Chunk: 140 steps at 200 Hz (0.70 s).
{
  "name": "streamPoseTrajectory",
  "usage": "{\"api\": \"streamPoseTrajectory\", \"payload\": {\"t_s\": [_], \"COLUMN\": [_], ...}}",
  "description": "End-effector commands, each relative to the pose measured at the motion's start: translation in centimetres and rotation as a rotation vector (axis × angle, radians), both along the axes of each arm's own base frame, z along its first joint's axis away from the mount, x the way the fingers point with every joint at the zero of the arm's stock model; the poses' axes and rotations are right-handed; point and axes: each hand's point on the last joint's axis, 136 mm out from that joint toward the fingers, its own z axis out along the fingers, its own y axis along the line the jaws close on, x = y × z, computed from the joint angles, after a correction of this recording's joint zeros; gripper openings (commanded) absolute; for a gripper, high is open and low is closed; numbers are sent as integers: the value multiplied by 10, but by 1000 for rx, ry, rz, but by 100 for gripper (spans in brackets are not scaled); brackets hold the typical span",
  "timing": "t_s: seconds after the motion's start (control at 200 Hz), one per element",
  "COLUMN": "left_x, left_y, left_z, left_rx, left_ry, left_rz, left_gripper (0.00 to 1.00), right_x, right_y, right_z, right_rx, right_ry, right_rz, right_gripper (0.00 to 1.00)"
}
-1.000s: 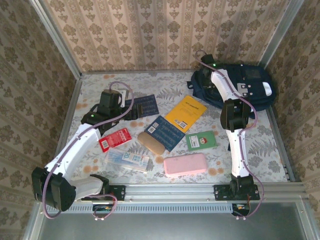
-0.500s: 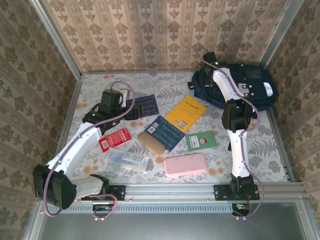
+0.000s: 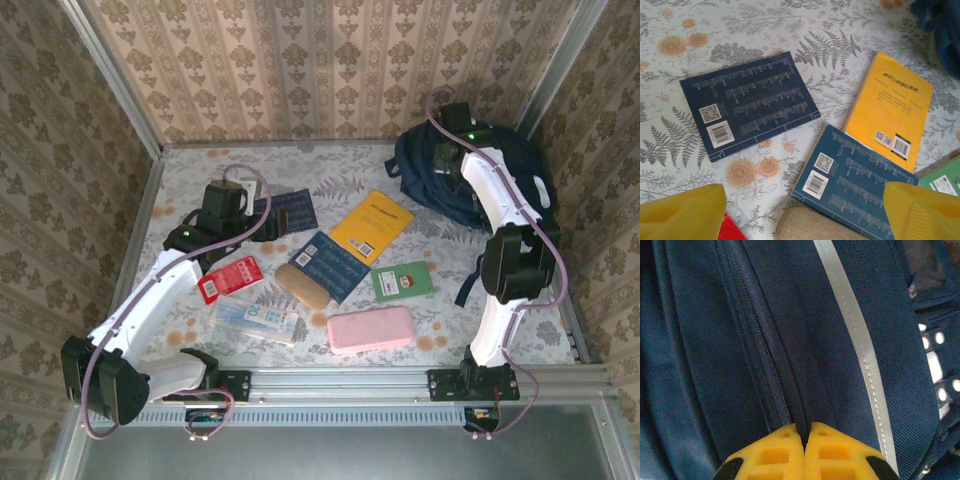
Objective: Pack the student bag
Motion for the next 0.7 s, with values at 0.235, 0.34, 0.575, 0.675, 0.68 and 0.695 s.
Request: {"api": "streamPoseTrajectory", "payload": {"t_s": [0.235, 0.34, 0.575, 0.675, 0.68, 0.695], "left_x": [-9, -8, -9, -10, -10, -10], "left_y": [2, 2, -3, -7, -7, -7], "left_z": [8, 7, 7, 9, 9, 9], "left_rx": [45, 48, 34, 26, 26, 26], "left_ry": [-48, -47, -42, -43, -44, -44], "left_rz": [-9, -4, -27, -39, -40, -41], "left_gripper": [84, 84, 85, 86, 86, 86], "right_x": [-62, -69, -60, -50, -50, -48], "right_y": [95, 127, 211, 249, 251, 258], "right_z": [97, 90, 72, 43, 41, 37], "right_rx": [114, 207, 599, 722, 727, 739], "right_ry": [-129, -86, -82, -51, -49, -43], "right_rz": [217, 272, 220, 163, 164, 162], "right_gripper": [0, 0, 0, 0, 0, 0]}}
